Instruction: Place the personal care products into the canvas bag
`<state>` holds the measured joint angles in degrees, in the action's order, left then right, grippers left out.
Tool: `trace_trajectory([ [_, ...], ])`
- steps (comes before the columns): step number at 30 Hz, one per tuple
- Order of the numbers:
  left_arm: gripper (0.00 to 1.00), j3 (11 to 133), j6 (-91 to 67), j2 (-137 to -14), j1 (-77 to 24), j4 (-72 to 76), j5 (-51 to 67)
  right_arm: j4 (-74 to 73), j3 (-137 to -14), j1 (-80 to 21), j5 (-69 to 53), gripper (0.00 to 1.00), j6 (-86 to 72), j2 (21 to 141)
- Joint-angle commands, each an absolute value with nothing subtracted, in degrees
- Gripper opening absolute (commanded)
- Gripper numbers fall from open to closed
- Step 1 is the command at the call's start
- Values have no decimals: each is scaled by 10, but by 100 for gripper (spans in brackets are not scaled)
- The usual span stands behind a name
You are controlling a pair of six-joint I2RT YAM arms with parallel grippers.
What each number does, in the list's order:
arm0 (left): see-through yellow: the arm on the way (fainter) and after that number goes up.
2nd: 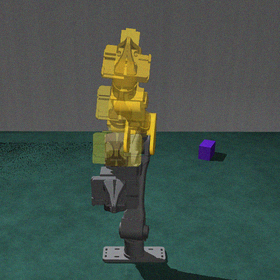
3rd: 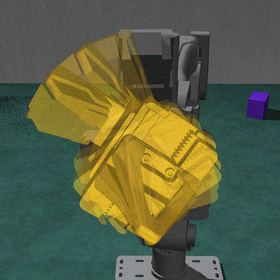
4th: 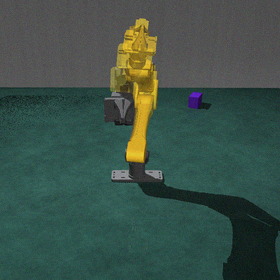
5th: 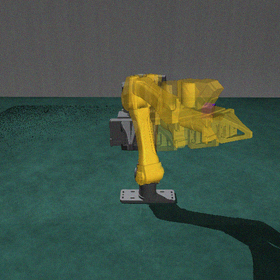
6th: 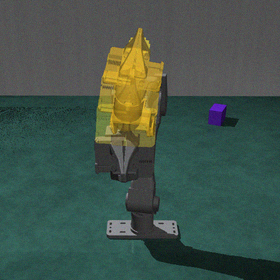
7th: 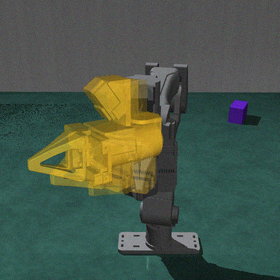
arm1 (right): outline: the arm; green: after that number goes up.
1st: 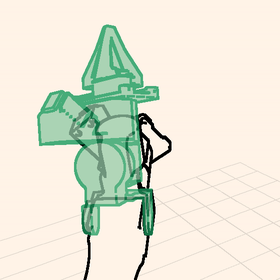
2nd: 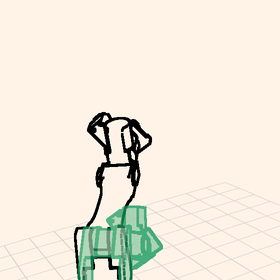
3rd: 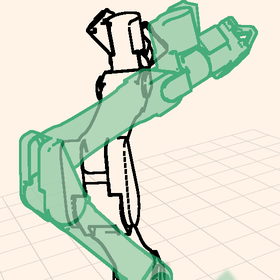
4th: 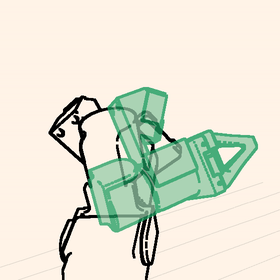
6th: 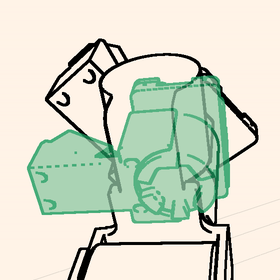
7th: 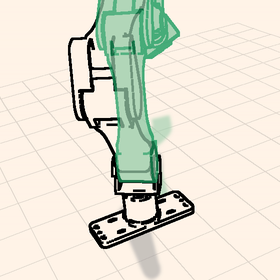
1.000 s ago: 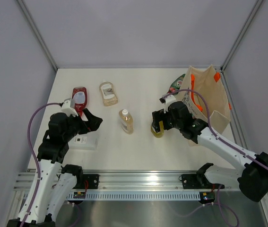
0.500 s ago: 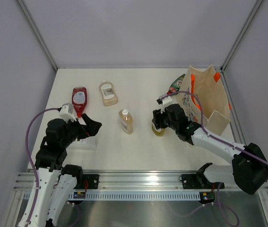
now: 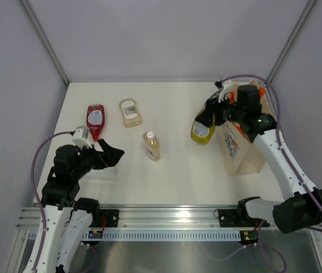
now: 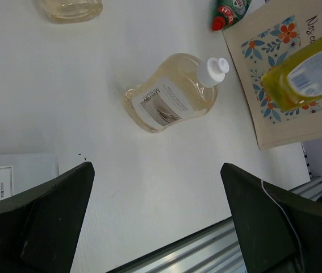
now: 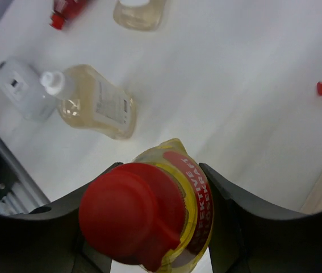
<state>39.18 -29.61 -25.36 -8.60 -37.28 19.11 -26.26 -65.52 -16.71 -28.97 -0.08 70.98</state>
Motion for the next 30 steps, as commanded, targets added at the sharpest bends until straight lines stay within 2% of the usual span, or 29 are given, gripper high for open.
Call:
trace_trajectory([
  [1,99,402,-311,-270,-88,-331,228,-293,-815,-100,-462,0,-21,698],
  [6,99,397,-333,-289,-89,-300,249,-307,-964,14,-494,0,-82,711],
  [8,99,400,-341,-300,-88,-297,254,-303,-1008,89,-490,0,-94,715],
  [12,99,415,-338,-322,-88,-304,267,-325,-1038,184,-469,0,-78,729],
  [22,99,425,-349,-341,-89,-299,300,-306,-905,200,-311,0,54,741],
  [30,99,404,-365,-327,-98,-301,316,-268,-810,195,-286,0,92,786],
])
